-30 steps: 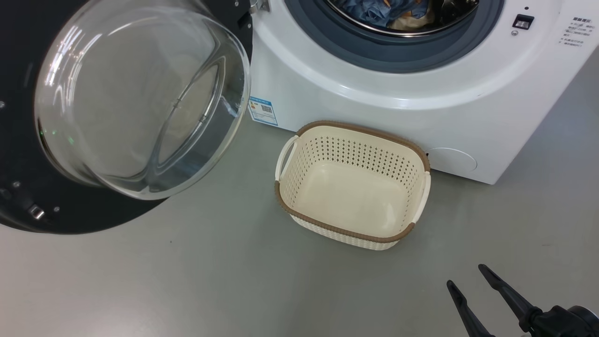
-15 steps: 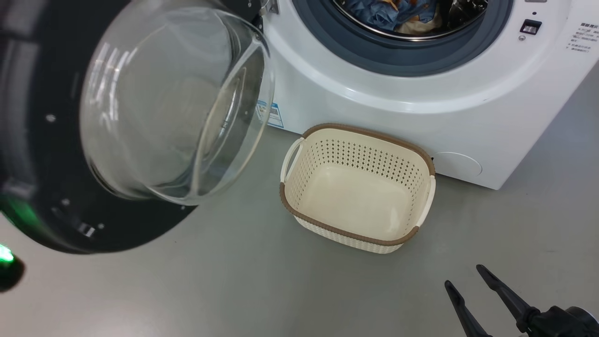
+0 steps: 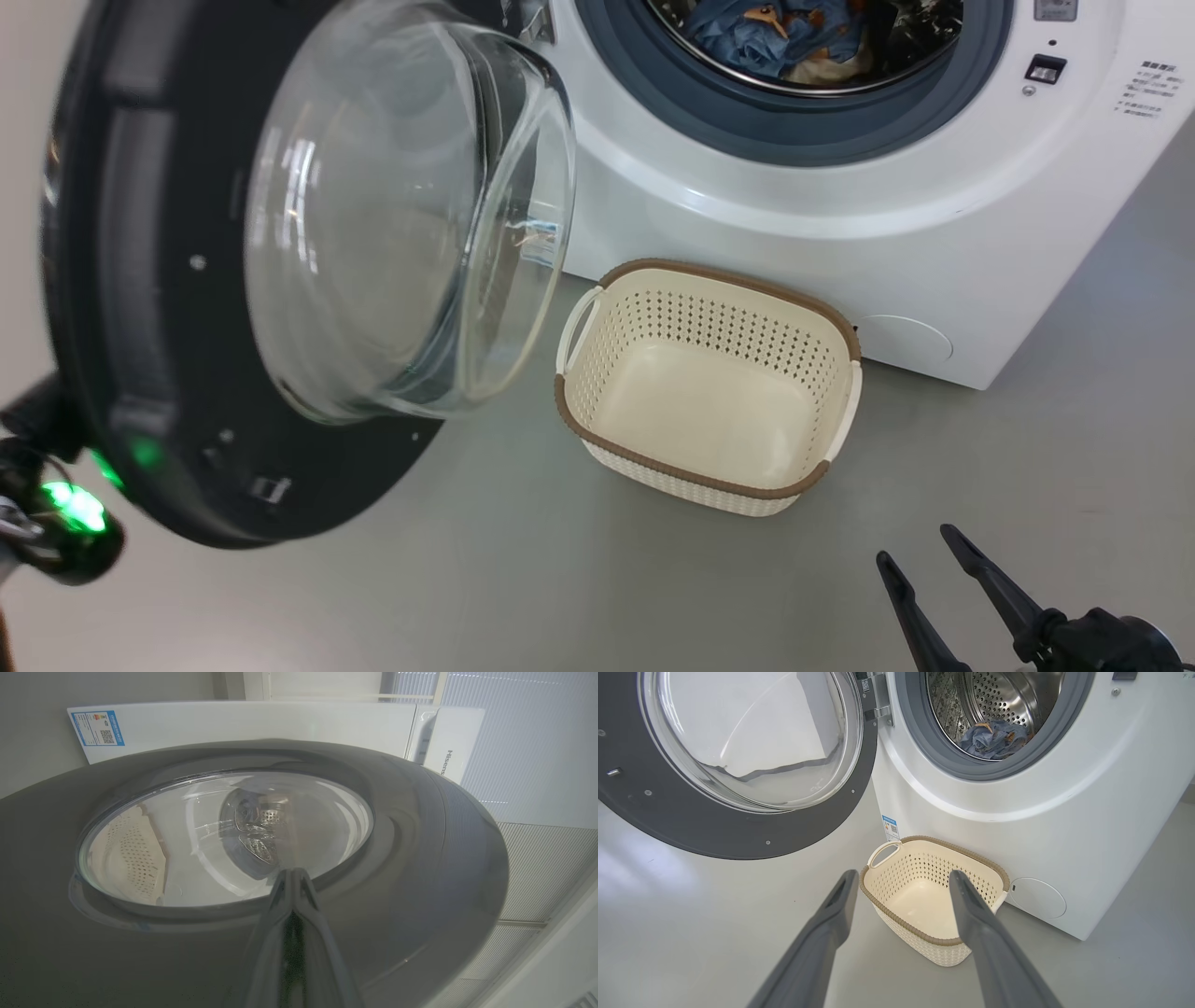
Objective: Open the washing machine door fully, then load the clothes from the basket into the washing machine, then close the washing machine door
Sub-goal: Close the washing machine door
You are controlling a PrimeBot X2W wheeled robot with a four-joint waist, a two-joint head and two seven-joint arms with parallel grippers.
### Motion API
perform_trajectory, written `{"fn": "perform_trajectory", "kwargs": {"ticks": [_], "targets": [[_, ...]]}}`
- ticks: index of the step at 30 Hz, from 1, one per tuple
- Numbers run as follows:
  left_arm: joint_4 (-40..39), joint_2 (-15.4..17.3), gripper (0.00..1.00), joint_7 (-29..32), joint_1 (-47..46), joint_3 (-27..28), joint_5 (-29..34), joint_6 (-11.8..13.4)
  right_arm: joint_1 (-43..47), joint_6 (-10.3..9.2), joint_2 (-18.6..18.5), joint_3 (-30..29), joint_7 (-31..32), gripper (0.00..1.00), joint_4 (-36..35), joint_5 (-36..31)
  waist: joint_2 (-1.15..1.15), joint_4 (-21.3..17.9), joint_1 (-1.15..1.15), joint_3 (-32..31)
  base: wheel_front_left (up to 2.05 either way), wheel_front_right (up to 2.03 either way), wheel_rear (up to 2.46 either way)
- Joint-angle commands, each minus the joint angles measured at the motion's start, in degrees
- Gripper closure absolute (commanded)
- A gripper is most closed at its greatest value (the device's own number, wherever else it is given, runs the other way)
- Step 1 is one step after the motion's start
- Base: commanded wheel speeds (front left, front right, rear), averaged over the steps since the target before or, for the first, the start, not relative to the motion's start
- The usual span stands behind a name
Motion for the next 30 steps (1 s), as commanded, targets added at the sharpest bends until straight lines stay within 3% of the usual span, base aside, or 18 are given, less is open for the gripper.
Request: {"fn": "perform_trajectory", "kwargs": {"ticks": [1,7,16,22,30], "targets": [[-5.4,1.0,1.00,2.3,1.9,-0.2,-0.7,1.4,-1.8,0.17,0.0,1.2,-0.3,0.00,-1.0,-0.5,0.00,-0.3,0.00,-0.4,0.00,0.00,0.00],[-17.4,-1.8,1.00,4.8,6.9,-2.0,-1.4,5.8,-2.7,0.17,1.6,1.0,-0.3,0.00,-1.0,-0.5,0.00,-1.5,0.00,-0.5,0.00,0.00,0.00],[-37.6,-9.5,1.00,5.4,13.6,-7.7,-1.9,11.4,-3.9,0.17,4.5,1.1,-0.3,0.00,-0.2,-0.5,0.00,-6.5,0.00,-0.9,0.00,0.00,0.00],[-41.2,-11.7,1.00,2.4,13.5,-12.4,-1.2,10.9,-4.3,0.17,5.6,1.1,-0.3,0.00,0.2,-0.5,0.00,-10.9,0.00,-1.3,0.00,0.00,0.00],[-34.0,-12.4,1.00,-6.0,10.0,-16.7,2.0,6.7,-4.0,0.17,7.0,1.1,-0.3,0.00,0.7,-0.6,0.00,-17.5,0.00,-2.8,0.00,0.00,0.00]]}}
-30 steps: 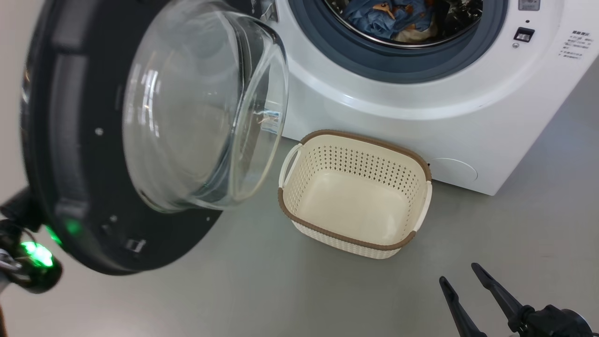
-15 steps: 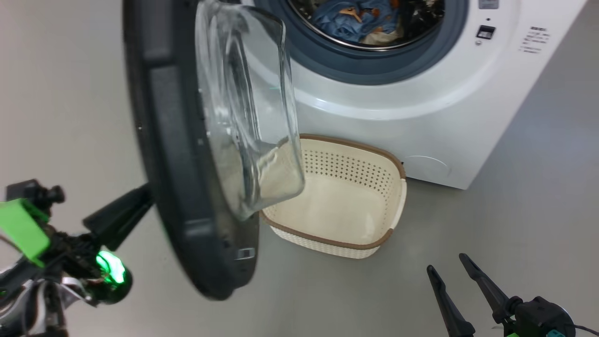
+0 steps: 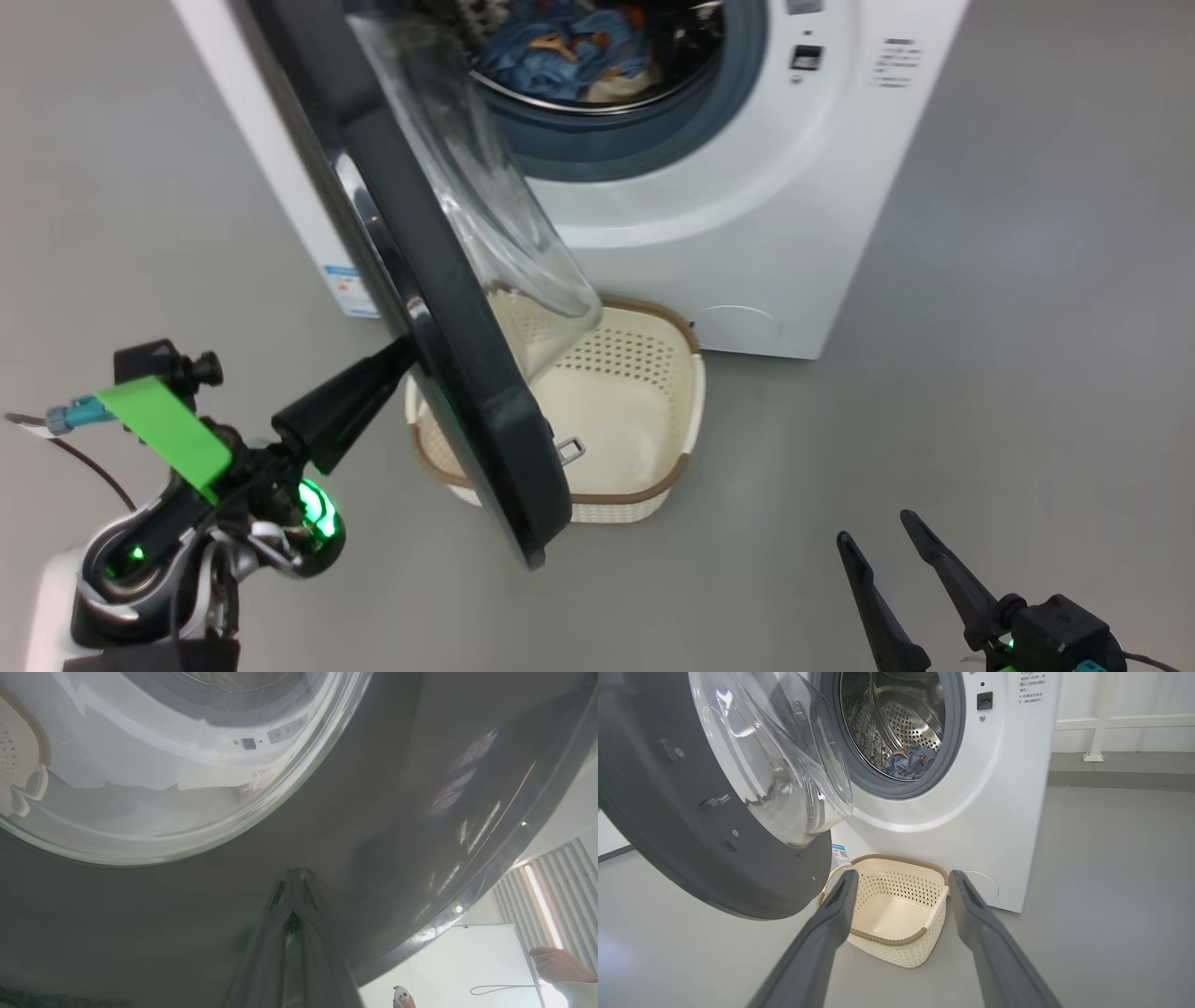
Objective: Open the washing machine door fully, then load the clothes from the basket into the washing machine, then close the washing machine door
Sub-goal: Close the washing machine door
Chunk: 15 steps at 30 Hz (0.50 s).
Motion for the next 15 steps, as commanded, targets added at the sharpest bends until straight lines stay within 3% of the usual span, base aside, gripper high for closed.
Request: {"fn": "perform_trajectory", "kwargs": {"ticks": [1,15], "targets": [[-0.2,0.6,1.00,-1.0,-3.2,0.8,0.3,-1.4,-1.4,0.17,-0.1,1.3,-0.3,0.00,-1.1,-0.6,0.00,-4.1,0.00,-1.3,0.00,0.00,0.00],[18.2,0.5,1.00,-17.3,-14.1,-5.8,2.2,-10.1,0.8,0.17,-0.2,2.0,-0.3,0.00,-0.2,-0.4,0.00,-12.5,0.00,-3.8,0.00,0.00,0.00]]}}
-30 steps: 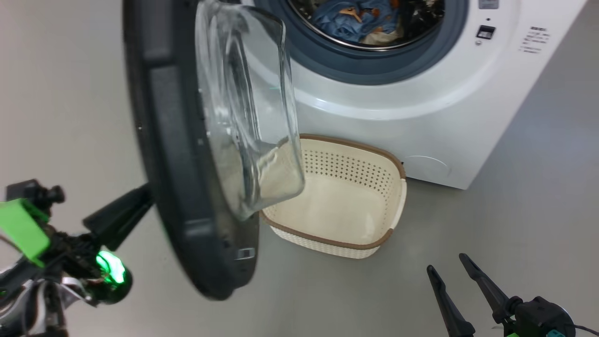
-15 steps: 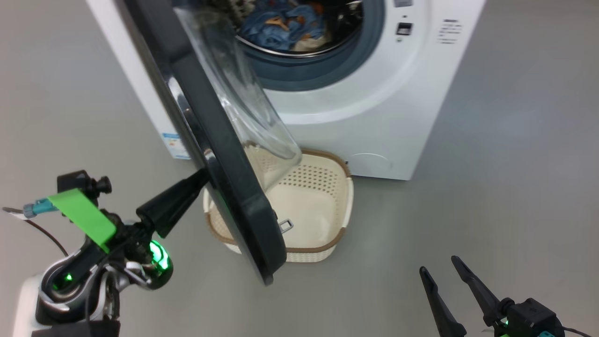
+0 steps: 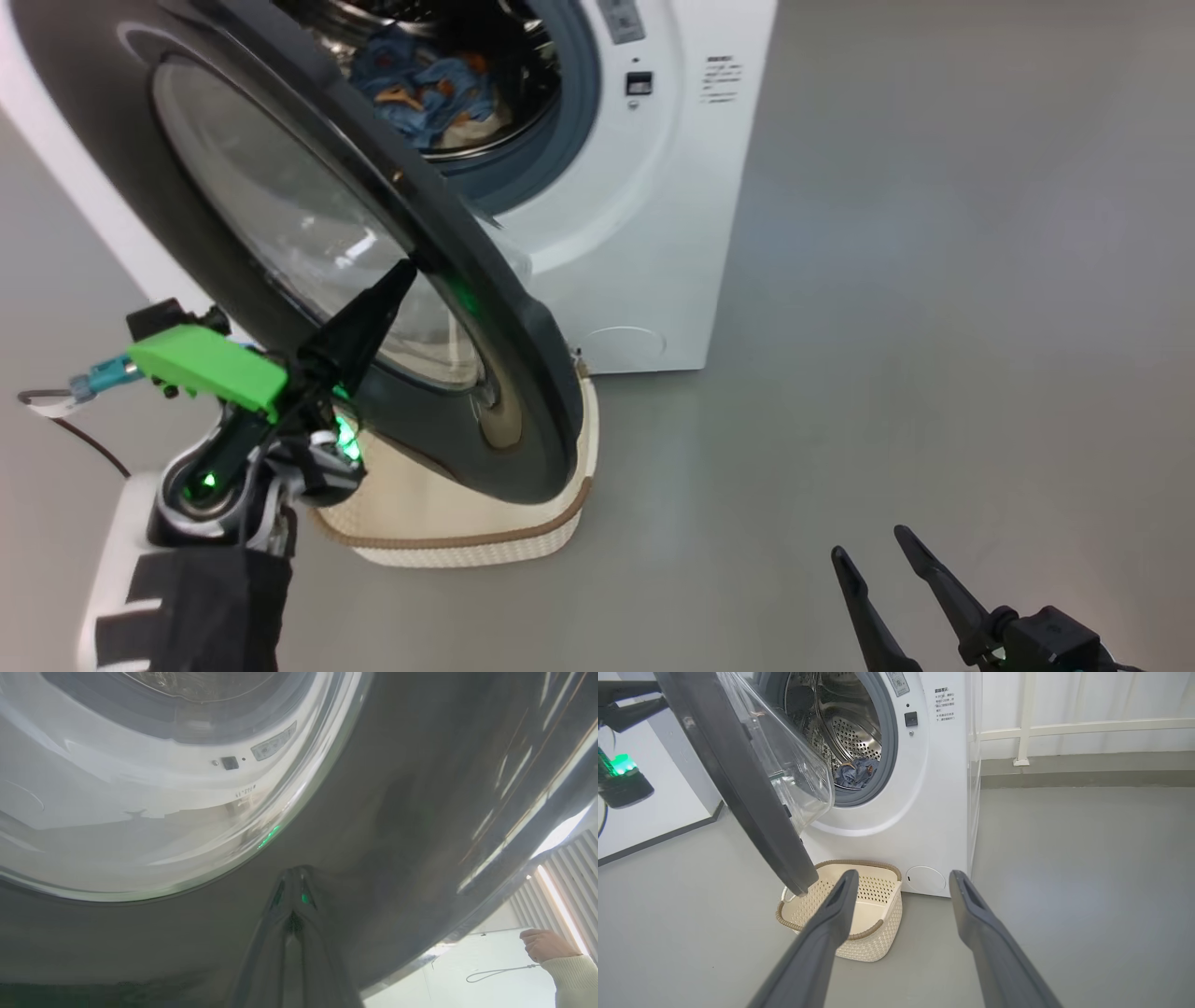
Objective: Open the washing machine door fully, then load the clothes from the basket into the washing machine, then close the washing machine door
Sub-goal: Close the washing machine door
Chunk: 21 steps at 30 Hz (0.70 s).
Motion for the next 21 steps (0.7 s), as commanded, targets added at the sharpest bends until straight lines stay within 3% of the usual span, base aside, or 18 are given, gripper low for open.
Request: {"fn": "perform_trajectory", "kwargs": {"ticks": [1,11,21], "targets": [[-1.0,0.7,1.00,-0.4,-2.9,0.8,0.5,-0.8,0.0,0.17,-0.6,1.6,-0.3,0.00,-1.2,-0.4,0.00,-1.9,0.00,-1.3,0.00,0.00,0.00],[14.6,0.7,1.00,-18.4,-14.3,-5.1,2.7,-3.3,0.1,0.17,-1.9,3.7,-0.3,0.00,-0.8,-0.1,0.00,-5.3,0.00,-0.8,0.00,0.00,0.00],[20.7,0.7,1.00,-28.7,-24.3,-10.5,5.2,-3.4,-0.8,0.17,-2.7,5.0,-0.3,0.00,-0.4,0.2,0.00,-7.3,0.00,2.6,0.00,0.00,0.00]]}}
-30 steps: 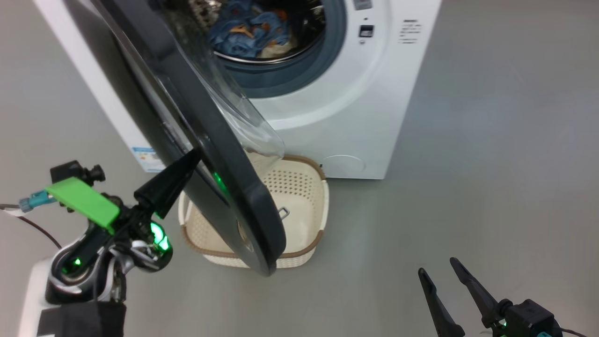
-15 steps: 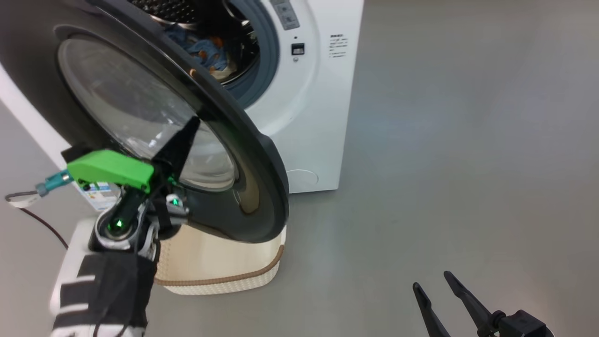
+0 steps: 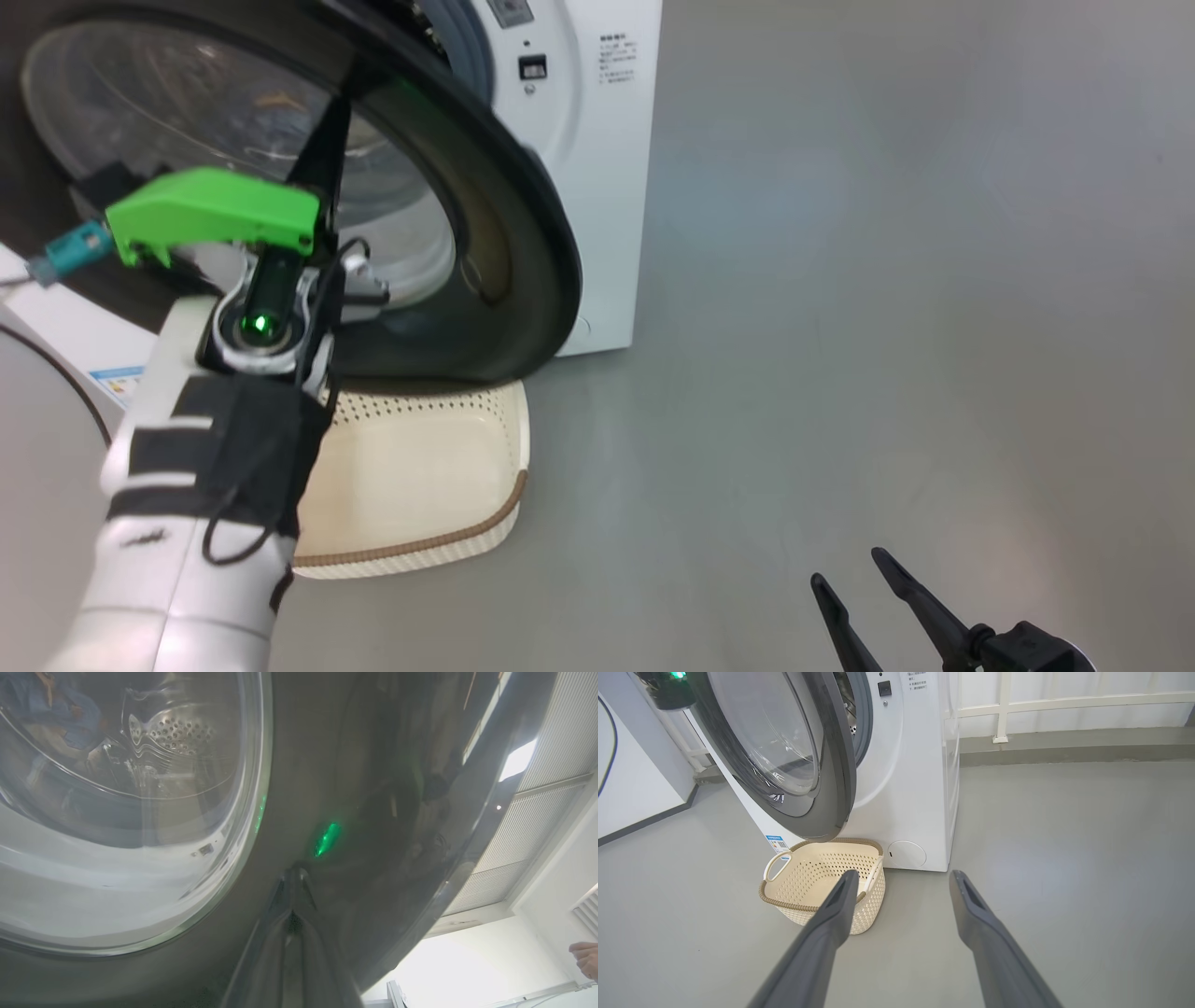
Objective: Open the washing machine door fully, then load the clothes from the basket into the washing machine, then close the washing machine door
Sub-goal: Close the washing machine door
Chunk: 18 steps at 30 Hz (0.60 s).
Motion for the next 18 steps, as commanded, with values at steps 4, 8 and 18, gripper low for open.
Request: {"fn": "perform_trajectory", "kwargs": {"ticks": [4,8,18], "targets": [[2.1,1.1,1.00,-4.2,-5.9,-1.2,2.6,-0.6,-1.8,0.17,-1.1,2.0,-0.3,0.00,-0.9,0.2,0.00,-1.1,0.00,1.8,0.00,0.00,0.00],[5.0,1.1,1.00,-7.1,-8.1,-2.5,3.7,-0.7,-2.2,0.17,-1.5,2.1,-0.3,0.00,-0.9,0.3,0.00,-1.3,0.00,2.3,0.00,0.00,0.00],[7.0,1.2,1.00,-8.6,-7.0,-7.0,5.0,-0.7,-2.4,0.17,-1.5,1.6,-0.3,0.00,-0.4,0.3,0.00,-0.2,0.00,0.5,0.00,0.00,0.00]]}}
